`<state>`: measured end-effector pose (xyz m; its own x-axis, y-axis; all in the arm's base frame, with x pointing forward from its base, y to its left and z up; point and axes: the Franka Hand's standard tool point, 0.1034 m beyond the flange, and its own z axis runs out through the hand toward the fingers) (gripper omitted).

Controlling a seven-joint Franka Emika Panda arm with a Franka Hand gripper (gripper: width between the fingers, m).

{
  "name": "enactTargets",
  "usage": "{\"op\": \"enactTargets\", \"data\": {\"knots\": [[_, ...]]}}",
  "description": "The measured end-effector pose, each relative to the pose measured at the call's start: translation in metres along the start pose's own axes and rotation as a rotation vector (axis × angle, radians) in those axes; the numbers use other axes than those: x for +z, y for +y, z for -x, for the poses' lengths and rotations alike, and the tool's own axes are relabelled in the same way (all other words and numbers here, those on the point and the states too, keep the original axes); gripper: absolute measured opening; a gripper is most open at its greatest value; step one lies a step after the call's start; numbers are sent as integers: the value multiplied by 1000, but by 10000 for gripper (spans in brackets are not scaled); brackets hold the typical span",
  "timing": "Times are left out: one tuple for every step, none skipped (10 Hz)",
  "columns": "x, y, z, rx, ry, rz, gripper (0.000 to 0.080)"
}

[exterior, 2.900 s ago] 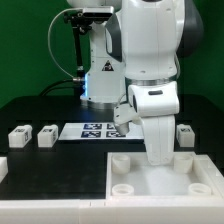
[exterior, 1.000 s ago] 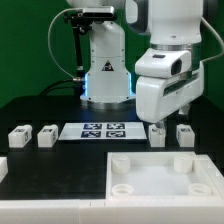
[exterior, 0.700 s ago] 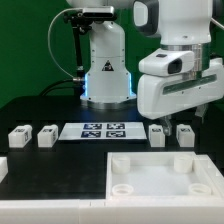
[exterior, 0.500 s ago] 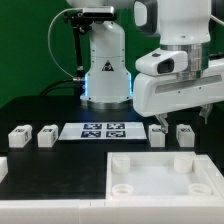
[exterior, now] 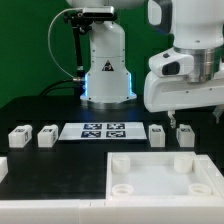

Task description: Assemble one leg

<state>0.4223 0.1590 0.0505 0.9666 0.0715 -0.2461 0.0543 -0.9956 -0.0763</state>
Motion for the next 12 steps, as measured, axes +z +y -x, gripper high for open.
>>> {"op": "enactTargets", "data": {"knots": [[2,2,-2,9,-93,-8,649],[4,5,-6,20,-144,-14,649],[4,6,-2,23,-241,-12,649],[3,4,-5,20,-291,-14,649],[4,4,1,18,-395,-11,649],[6,4,-1,18,-459,-13,649],[7,3,-3,18,-489,-15,649],[9,2,-1,39,-492,-13,649],[14,-4,8,129,-540,-7,649],[20,-6,12,157,-577,-6,649],[24,-5,13,157,-581,-7,649],[29,-6,16,155,-581,-5,649]]}}
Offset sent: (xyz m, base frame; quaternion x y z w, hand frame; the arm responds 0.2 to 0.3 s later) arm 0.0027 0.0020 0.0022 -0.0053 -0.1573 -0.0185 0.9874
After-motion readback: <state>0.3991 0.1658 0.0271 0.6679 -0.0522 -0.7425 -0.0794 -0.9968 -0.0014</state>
